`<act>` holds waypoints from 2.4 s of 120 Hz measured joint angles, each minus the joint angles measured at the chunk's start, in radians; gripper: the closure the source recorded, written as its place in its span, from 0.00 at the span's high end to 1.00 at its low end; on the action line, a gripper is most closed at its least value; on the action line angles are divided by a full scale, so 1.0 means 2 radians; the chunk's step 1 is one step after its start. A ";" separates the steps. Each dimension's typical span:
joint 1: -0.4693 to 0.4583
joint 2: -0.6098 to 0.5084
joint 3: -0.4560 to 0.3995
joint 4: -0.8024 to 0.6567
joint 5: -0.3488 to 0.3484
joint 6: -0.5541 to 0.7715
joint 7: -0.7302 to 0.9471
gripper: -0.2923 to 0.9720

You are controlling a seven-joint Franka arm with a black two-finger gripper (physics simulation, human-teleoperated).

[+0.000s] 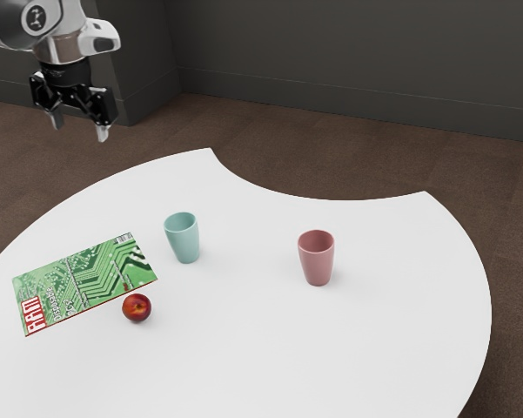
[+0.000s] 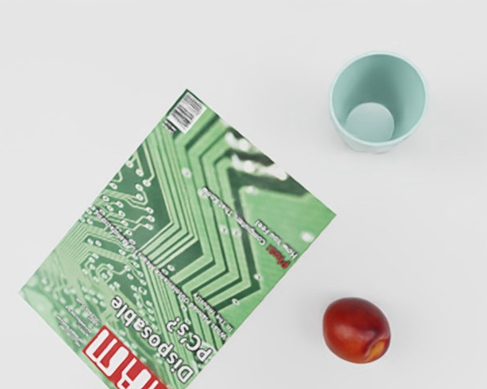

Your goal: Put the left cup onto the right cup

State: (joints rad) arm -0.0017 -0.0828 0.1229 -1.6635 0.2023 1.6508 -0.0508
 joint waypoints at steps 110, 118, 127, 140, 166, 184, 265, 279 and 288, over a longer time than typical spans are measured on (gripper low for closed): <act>-0.002 0.156 -0.038 -0.023 -0.063 0.066 -0.005 0.77; -0.002 0.168 -0.038 -0.023 -0.064 0.087 -0.005 0.77; -0.001 0.183 -0.038 -0.022 -0.068 0.113 -0.005 0.77; 0.000 0.206 -0.038 -0.019 -0.077 0.146 -0.005 0.77; 0.006 0.243 -0.038 -0.009 -0.083 0.199 -0.004 0.77; 0.010 0.274 -0.038 0.019 -0.084 0.219 -0.003 0.77; 0.023 0.328 -0.044 0.040 -0.091 0.250 0.000 0.76; 0.024 0.327 -0.045 0.041 -0.080 0.250 0.005 0.55; 0.024 0.327 -0.045 0.041 -0.074 0.251 0.009 0.41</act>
State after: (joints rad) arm 0.0461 0.5715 0.0338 -1.5819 0.0541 2.1523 -0.0320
